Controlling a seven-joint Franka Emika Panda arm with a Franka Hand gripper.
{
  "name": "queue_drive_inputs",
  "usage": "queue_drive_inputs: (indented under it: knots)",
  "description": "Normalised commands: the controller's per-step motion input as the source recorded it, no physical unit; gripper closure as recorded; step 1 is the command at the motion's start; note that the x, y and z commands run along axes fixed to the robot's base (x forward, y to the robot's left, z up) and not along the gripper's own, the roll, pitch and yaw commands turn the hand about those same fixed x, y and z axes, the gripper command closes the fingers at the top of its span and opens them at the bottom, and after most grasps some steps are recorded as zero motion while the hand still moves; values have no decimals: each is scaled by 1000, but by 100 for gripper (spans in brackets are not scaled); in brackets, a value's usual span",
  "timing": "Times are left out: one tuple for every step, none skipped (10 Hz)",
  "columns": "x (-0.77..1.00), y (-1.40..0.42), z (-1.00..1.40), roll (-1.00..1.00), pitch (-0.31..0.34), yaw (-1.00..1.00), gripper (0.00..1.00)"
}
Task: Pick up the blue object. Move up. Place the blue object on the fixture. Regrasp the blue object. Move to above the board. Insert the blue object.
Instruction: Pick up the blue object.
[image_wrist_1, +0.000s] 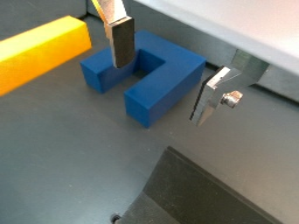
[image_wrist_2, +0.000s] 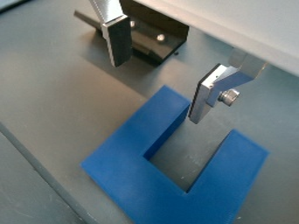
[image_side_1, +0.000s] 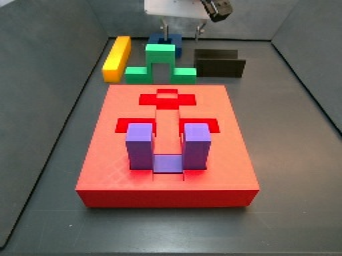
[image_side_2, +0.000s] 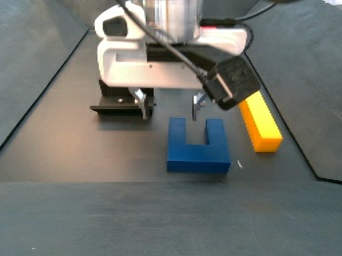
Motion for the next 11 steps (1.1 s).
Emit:
queue_drive_inputs:
  knots:
    - [0,71,-249,29,0,0,0]
    - [0,49,-280,6,0,0,0]
    - [0,0,-171,0,0,43,0]
    - [0,0,-209,20,0,43,0]
    - [0,0,-206,16,0,46,0]
    - [0,0,-177,13,0,57,0]
    - [0,0,-143,10,0,31,0]
    - [0,0,-20,0,0,0,0]
    - [0,0,0,0,0,0,0]
    - [0,0,0,0,0,0,100]
    - [0,0,0,0,0,0,100]
